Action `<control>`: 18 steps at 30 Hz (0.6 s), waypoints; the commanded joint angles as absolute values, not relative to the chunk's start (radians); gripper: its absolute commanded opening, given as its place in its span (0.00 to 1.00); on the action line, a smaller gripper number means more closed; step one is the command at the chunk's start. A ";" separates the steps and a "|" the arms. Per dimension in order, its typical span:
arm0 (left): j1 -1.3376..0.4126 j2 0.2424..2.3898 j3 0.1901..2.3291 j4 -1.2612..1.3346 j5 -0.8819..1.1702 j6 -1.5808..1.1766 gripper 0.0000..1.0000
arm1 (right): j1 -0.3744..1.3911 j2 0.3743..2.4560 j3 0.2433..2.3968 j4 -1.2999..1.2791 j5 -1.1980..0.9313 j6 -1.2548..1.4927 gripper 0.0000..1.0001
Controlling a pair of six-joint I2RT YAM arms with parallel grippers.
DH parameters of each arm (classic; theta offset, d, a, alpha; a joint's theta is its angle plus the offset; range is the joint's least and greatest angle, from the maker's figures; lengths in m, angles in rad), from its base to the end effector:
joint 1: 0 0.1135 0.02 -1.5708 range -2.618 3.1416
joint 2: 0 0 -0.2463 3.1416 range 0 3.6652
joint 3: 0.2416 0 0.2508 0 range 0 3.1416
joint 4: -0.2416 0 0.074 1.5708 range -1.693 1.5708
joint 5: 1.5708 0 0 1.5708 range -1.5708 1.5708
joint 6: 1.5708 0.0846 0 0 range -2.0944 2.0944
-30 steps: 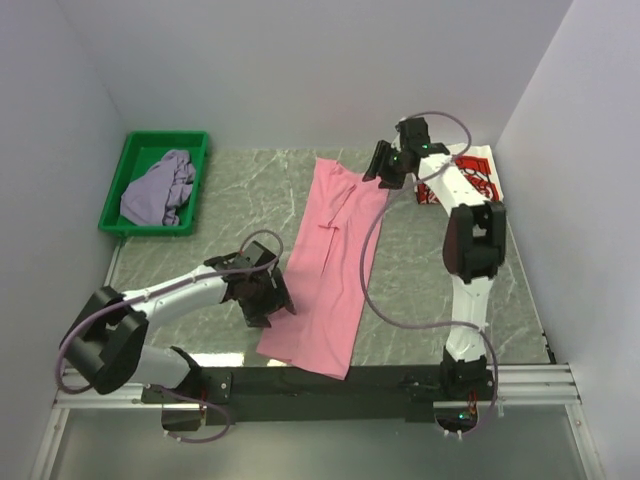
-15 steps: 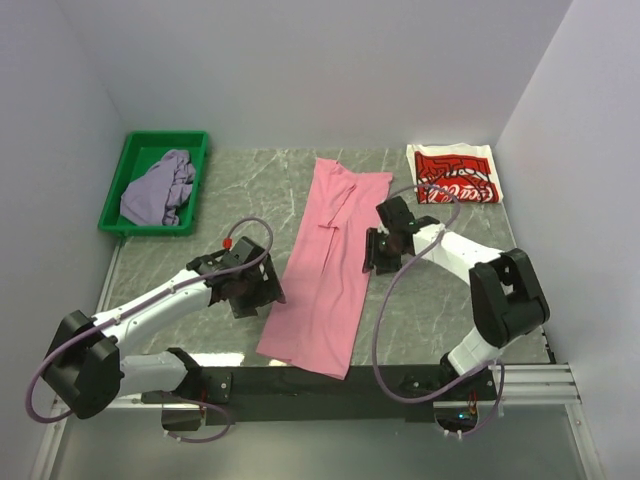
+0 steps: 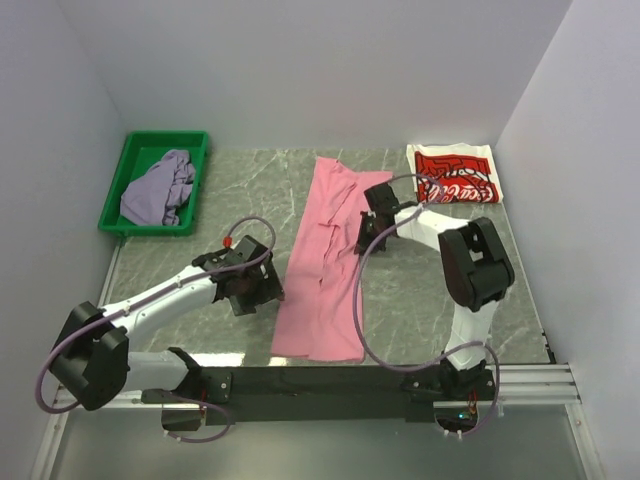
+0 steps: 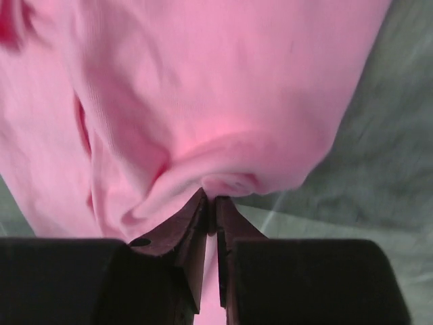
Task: Fold and stack the t-shirts
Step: Fold the tshirt
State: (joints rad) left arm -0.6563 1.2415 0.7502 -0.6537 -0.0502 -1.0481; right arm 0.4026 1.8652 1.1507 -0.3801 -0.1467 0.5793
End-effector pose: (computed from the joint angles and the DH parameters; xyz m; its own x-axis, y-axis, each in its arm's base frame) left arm 0.1997 -0.1485 0.1402 -0.8740 -0.4191 -0.2458 -0.3291 0.8828 -0.3351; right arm 0.3512 0.1630 0.0948 -0.9302 0.1925 -0.3125 0.0717 0.9303 0.3597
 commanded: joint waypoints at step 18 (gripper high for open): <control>-0.791 1.370 0.837 -0.604 0.032 -1.061 0.83 | 0.299 1.659 1.073 -0.517 -0.083 0.506 0.54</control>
